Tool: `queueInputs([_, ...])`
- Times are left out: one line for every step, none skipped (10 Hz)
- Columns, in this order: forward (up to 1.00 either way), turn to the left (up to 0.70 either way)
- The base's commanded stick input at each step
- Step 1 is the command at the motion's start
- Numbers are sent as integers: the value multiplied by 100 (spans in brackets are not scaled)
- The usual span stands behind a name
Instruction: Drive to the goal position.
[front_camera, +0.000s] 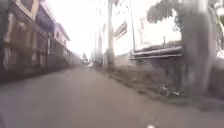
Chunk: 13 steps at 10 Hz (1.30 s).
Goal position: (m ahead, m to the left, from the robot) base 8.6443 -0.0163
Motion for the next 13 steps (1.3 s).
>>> queueInputs([100, 19])
queueInputs([100, 2])
queueInputs([100, 0])
queueInputs([100, 0])
queueInputs([100, 0])
queueInputs([100, 0])
queueInputs([100, 0])
queueInputs([100, 0])
queueInputs([100, 0])
queueInputs([100, 0])
queueInputs([100, 27])
queueInputs([100, 27])
queueInputs([100, 0])
